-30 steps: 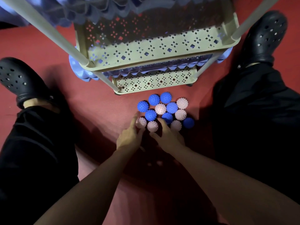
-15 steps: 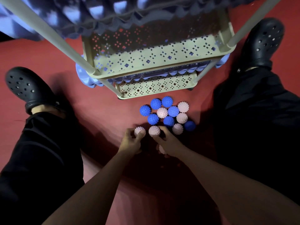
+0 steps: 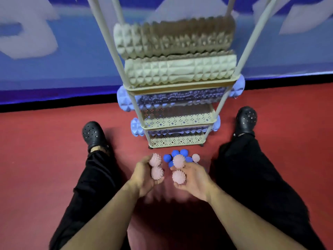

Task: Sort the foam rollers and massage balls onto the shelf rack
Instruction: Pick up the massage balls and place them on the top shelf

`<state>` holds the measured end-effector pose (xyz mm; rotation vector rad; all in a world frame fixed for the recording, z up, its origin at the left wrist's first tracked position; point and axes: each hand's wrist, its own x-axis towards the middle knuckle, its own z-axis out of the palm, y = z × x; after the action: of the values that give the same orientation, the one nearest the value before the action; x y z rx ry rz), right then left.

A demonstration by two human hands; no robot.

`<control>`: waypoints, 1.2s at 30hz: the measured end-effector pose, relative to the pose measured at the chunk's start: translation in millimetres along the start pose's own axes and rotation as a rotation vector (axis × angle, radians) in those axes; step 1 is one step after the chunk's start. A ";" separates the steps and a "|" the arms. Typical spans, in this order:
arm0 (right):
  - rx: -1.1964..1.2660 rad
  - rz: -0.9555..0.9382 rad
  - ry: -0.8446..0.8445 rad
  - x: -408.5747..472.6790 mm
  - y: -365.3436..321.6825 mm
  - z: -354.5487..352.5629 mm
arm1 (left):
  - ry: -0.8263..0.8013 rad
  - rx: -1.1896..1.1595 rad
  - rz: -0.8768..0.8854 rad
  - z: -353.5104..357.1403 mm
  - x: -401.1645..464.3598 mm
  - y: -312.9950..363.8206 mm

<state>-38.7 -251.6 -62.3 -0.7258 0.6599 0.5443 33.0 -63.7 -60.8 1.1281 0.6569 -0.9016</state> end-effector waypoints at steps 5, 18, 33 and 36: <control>-0.021 -0.152 -0.123 -61.6 -25.1 58.8 | -0.147 -0.005 0.192 25.3 -95.9 30.5; -0.140 -0.629 -0.508 -240.2 -153.8 215.7 | -0.400 -0.116 0.717 124.6 -302.5 147.3; -1.458 -1.644 0.507 -360.3 -362.1 363.3 | 0.558 1.018 1.781 234.2 -433.2 366.1; -1.766 -1.587 0.746 -358.2 -390.3 377.6 | 0.777 1.246 1.700 242.1 -430.2 393.7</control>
<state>108.7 -295.8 569.8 -2.7718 -0.1193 -0.9297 161.2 -115.6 555.3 2.4638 -0.5535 0.8613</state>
